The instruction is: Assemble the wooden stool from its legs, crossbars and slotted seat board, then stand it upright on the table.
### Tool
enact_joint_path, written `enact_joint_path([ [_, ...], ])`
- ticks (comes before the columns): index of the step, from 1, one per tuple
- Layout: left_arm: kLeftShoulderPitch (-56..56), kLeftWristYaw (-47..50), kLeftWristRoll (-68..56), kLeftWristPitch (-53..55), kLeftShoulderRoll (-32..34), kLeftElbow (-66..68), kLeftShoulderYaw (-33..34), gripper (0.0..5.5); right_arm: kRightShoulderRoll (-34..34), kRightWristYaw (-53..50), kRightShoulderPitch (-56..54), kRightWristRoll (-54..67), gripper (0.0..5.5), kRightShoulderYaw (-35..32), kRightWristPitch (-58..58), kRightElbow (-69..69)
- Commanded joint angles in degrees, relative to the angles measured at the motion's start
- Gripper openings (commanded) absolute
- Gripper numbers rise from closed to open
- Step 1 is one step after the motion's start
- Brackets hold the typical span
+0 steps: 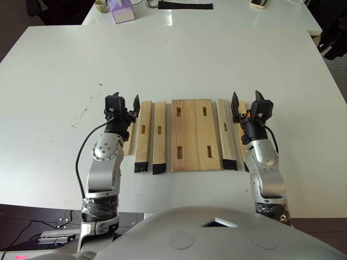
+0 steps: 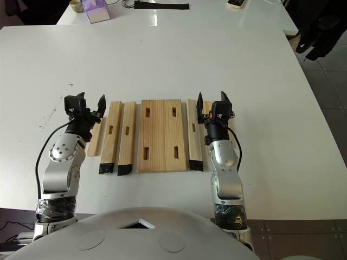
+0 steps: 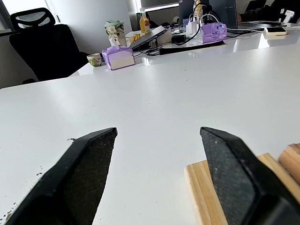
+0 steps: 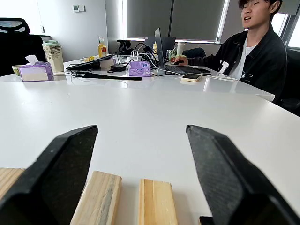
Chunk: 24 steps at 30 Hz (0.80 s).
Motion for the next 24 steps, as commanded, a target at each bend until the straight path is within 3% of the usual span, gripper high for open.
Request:
enact_joint_path([
  [1, -0.95, -1.2, 0.04, 1.27, 1.4, 0.44, 0.14, 3.3, 0.32, -0.87, -0.04, -0.16, 3.47, -0.47, -0.73, 0.07],
  [24, 0.02, -2.39, -0.13, 4.22, 1.83, -0.93, -0.52, 3.3, 0.24, -1.41, 1.42, -0.61, 3.47, 0.07, 0.9, -2.24],
])
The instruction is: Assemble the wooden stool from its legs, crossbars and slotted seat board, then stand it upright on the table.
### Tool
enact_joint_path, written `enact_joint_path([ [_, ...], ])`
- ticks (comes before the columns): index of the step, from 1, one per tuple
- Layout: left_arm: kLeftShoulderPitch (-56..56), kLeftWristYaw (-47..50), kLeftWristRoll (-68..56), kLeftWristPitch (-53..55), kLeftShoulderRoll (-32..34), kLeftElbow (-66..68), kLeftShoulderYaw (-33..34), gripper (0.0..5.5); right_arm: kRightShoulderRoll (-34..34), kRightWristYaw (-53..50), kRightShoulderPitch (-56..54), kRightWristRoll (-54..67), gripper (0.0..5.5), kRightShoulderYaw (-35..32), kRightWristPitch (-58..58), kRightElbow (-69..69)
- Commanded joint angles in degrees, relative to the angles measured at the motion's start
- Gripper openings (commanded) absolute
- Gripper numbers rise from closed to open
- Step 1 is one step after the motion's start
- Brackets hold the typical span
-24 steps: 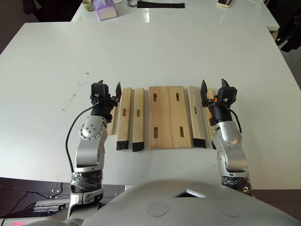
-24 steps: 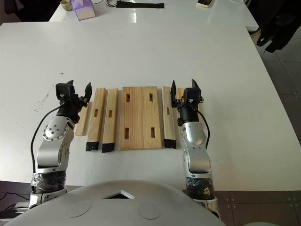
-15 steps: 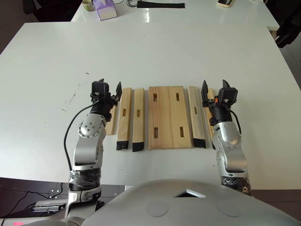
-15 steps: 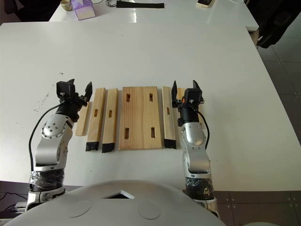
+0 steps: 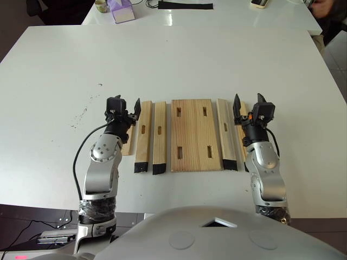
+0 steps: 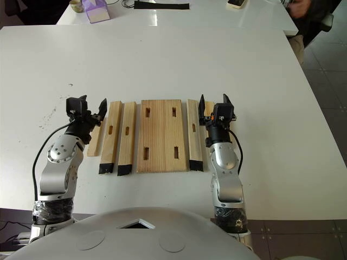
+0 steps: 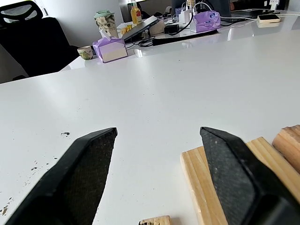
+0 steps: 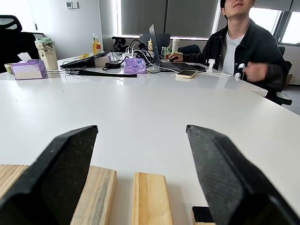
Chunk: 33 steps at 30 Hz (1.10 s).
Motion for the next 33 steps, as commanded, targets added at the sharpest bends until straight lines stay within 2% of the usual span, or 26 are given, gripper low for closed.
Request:
enact_joint_path([
  [1, -1.63, -0.81, -0.05, 1.24, 0.55, 0.63, -0.51, 3.3, 0.55, -0.81, -0.17, -0.51, 3.47, 0.25, 0.18, -0.52],
  [13, -4.37, -3.57, -1.1, 7.07, 2.11, -0.4, -0.38, 3.3, 2.73, -3.33, 0.69, -1.41, 3.47, 1.27, -1.35, -0.11],
  [33, -0.63, -7.56, -4.44, 16.58, 6.92, -7.89, 1.11, 3.3, 3.49, -5.51, 2.33, -1.66, 3.47, 1.3, -2.79, -0.26],
])
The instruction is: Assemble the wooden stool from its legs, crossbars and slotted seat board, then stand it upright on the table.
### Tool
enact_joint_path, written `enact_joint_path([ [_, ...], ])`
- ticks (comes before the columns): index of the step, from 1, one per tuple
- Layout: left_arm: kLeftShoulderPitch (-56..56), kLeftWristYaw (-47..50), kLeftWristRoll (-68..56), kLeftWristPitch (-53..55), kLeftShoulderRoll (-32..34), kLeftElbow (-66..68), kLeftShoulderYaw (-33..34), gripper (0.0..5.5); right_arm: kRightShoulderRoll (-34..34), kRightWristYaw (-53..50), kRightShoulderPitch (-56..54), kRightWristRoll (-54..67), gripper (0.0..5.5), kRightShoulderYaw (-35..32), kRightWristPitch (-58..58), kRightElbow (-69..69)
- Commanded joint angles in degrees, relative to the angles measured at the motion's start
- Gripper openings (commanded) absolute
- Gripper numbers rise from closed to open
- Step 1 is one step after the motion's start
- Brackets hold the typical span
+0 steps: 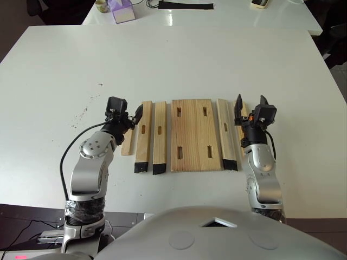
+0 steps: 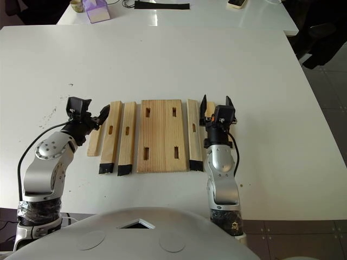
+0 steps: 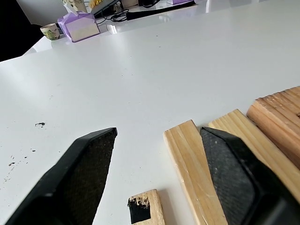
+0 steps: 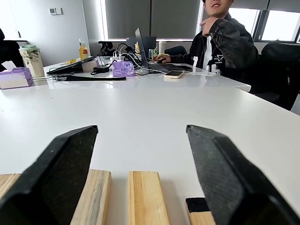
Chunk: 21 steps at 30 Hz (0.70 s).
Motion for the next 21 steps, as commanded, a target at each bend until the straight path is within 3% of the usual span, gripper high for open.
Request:
enact_joint_path([
  [1, 0.23, 0.15, -0.6, 2.3, 0.46, -1.08, 0.54, 3.3, 0.53, -0.6, 0.27, -0.68, 3.47, 0.23, -0.17, -0.33],
  [11, 1.49, -0.3, -1.34, 6.75, 2.23, -4.27, 1.4, 3.3, 0.5, -1.38, 2.02, -0.7, 3.47, 0.2, -0.63, -1.08],
  [21, 9.38, -8.91, -8.98, 25.88, 13.94, -16.46, 8.91, 3.3, 0.82, -3.02, 8.14, -1.62, 3.47, 0.13, -0.11, -6.07],
])
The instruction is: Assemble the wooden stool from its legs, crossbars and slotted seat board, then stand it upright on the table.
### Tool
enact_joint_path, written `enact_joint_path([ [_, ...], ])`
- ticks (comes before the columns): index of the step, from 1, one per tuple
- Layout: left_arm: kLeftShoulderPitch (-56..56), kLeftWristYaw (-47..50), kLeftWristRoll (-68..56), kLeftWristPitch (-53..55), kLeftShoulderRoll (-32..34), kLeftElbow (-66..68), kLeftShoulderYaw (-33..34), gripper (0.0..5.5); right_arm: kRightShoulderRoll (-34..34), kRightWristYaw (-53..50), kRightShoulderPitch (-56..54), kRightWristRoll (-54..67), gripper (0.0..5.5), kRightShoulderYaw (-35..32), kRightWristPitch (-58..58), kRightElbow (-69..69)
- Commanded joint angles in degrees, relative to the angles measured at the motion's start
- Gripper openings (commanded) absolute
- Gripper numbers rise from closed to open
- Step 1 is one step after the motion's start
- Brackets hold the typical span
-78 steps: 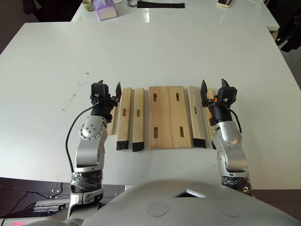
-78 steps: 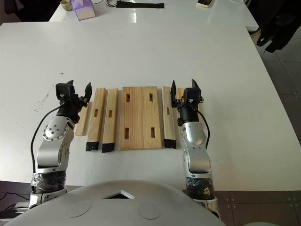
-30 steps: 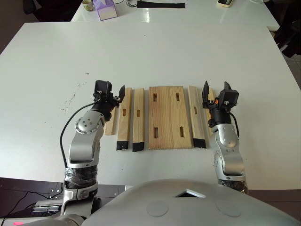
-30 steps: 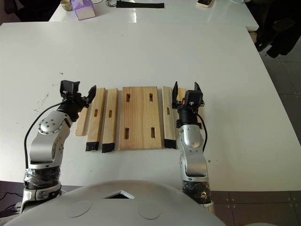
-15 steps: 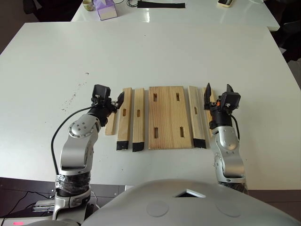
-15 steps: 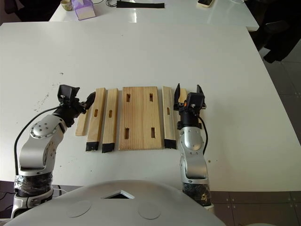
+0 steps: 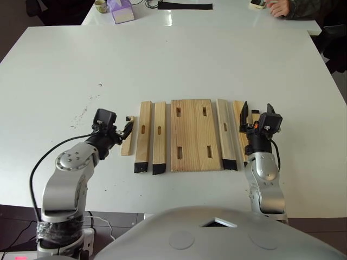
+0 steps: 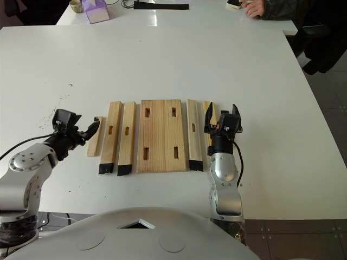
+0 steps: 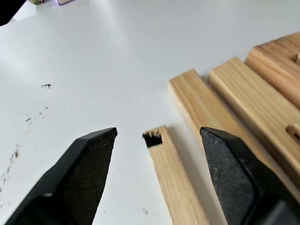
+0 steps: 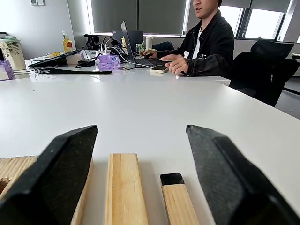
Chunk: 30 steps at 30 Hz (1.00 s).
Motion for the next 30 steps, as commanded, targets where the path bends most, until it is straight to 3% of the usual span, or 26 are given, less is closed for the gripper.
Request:
enact_joint_path([
  [1, 0.74, -2.89, -3.35, 7.19, 4.4, -3.58, 1.56, 3.3, 1.06, -1.09, 2.12, -0.64, 3.47, 0.11, 0.28, -2.02],
  [8, 3.18, -1.02, -5.38, 12.76, 2.53, -5.35, -0.21, 3.3, 0.81, -0.64, 1.61, -0.59, 3.47, 0.82, 0.96, -2.06],
  [20, 4.94, 2.95, -3.48, 12.74, 1.84, -1.61, -0.44, 3.3, 0.87, -0.8, 2.44, -0.68, 3.47, 1.02, 1.23, -2.67],
  [30, 5.08, 3.21, -6.53, 13.05, -2.01, 2.94, 2.23, 1.99, 0.38, -0.23, 1.91, -0.38, 3.47, 0.44, 2.21, -3.16],
])
